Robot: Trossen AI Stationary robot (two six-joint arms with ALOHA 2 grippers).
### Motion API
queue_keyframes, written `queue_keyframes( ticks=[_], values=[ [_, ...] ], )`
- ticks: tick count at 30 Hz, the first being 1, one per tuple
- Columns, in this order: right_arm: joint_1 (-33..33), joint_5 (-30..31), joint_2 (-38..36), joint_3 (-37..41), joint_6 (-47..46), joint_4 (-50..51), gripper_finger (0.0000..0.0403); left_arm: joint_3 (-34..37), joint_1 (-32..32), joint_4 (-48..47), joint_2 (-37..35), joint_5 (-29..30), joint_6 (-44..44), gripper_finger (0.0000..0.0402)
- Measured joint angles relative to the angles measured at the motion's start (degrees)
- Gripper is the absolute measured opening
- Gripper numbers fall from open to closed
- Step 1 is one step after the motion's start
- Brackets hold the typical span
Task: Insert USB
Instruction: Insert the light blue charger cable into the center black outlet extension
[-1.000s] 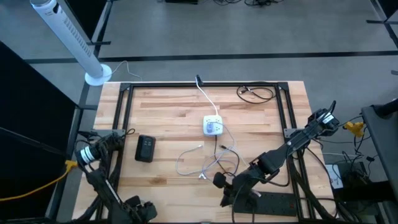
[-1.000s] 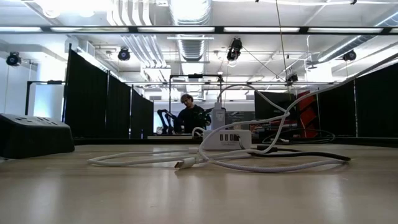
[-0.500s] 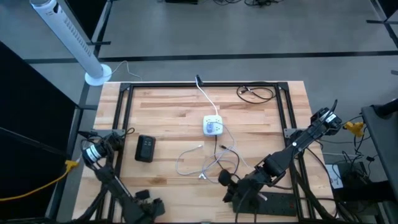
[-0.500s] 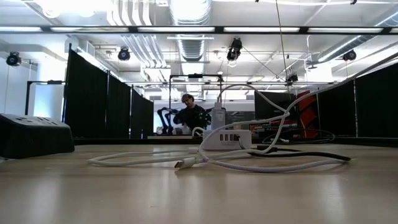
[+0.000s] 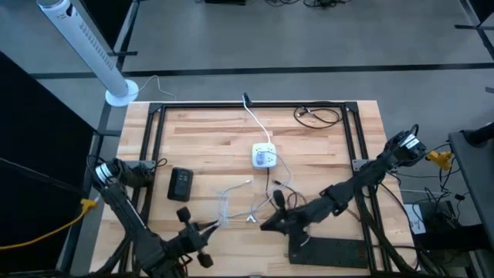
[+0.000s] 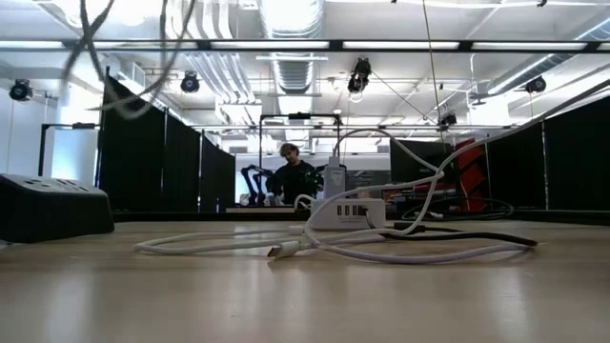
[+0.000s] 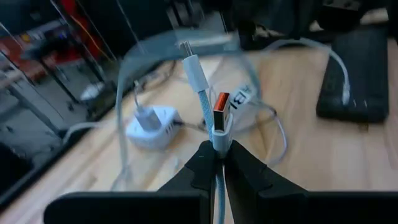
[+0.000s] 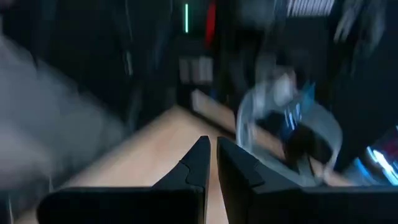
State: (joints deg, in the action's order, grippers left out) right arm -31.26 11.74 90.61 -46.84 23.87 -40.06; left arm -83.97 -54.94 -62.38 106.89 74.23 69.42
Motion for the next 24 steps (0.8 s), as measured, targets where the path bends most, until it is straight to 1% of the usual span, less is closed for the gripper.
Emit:
queue_keyframes(
  ticks=[2,4,7,10,12,13,16,18,21,24],
  values=[
    [0.6,-5.2,1.4,3.4,-1.6,-12.4,0.0014,1.6,0.6,2.8,0.2,2.1,-0.1,0.0012],
    [1.4,-9.7,3.2,5.1,-3.7,-19.6,0.0014,3.0,1.0,4.9,0.6,3.1,-0.5,0.0012],
    [2.2,-14.4,6.0,5.1,-4.7,-22.5,0.0014,4.7,1.5,7.4,0.8,3.9,-0.6,0.0012],
    [2.4,-14.6,9.5,2.8,-4.0,-22.7,0.0023,6.4,2.7,10.9,1.1,4.4,-1.0,0.0012],
    [2.4,-13.9,11.9,1.0,-3.3,-22.5,0.0042,7.2,3.6,15.0,1.5,4.8,-3.2,0.0012],
    [2.4,-12.4,12.9,0.0,-3.0,-22.1,0.0054,7.6,3.9,17.1,1.6,4.8,-5.2,0.0012],
    [2.4,-4.6,14.6,-2.9,-3.5,-19.1,0.0098,9.7,5.4,26.4,1.6,3.9,-13.2,0.0012],
    [2.4,-0.9,14.8,-4.8,-3.1,-15.3,0.0128,11.1,6.0,32.0,1.7,3.3,-18.9,0.0012],
    [2.4,0.8,14.9,-7.5,-1.5,-9.2,0.0164,12.6,6.6,40.0,1.7,3.3,-25.6,0.0012],
    [2.4,1.5,15.3,-10.0,-1.5,-5.5,0.0178,14.1,6.9,45.9,1.7,2.4,-30.8,0.0012]
  ],
)
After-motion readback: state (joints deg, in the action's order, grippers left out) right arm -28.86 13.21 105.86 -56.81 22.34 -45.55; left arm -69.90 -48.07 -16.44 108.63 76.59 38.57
